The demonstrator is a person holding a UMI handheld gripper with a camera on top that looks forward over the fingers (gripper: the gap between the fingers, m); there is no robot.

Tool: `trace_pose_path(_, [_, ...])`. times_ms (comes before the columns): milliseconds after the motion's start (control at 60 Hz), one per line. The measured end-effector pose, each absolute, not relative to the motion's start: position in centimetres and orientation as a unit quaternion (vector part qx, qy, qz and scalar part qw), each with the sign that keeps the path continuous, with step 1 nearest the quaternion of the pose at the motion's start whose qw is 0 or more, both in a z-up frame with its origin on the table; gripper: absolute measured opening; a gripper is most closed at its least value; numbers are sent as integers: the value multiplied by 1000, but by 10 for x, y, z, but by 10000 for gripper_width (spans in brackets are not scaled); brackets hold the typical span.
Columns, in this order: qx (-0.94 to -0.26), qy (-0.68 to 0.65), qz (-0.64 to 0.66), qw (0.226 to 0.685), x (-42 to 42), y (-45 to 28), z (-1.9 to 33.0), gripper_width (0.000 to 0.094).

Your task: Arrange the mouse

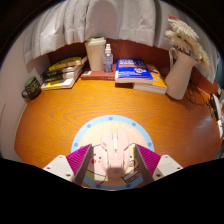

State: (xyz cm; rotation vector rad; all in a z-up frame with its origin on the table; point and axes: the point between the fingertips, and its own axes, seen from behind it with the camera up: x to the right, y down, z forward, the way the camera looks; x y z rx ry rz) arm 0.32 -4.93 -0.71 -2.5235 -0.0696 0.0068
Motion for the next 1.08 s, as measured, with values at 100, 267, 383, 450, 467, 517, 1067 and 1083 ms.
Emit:
trace_pose_path(100, [-948, -20, -9, 317, 5, -62, 26, 865])
trace_pose_path(267, [-927, 4, -17, 374, 7, -97, 116, 865])
trace_pose_path(383, [-905, 25, -14, 424, 0, -126, 177, 863])
trace_pose_path(450, [-895, 36, -11, 445, -7, -143, 202, 863])
trace_pose_path(467, [-894, 36, -9, 448, -8, -147, 209, 861])
trace_pose_path(517, [-888, 38, -6, 458, -12, -159, 221, 861])
trace_pose_path(1067, [-882, 21, -19, 470, -43, -236, 239, 860])
trace_pose_path(1083, [-882, 20, -18, 470, -43, -237, 239, 859])
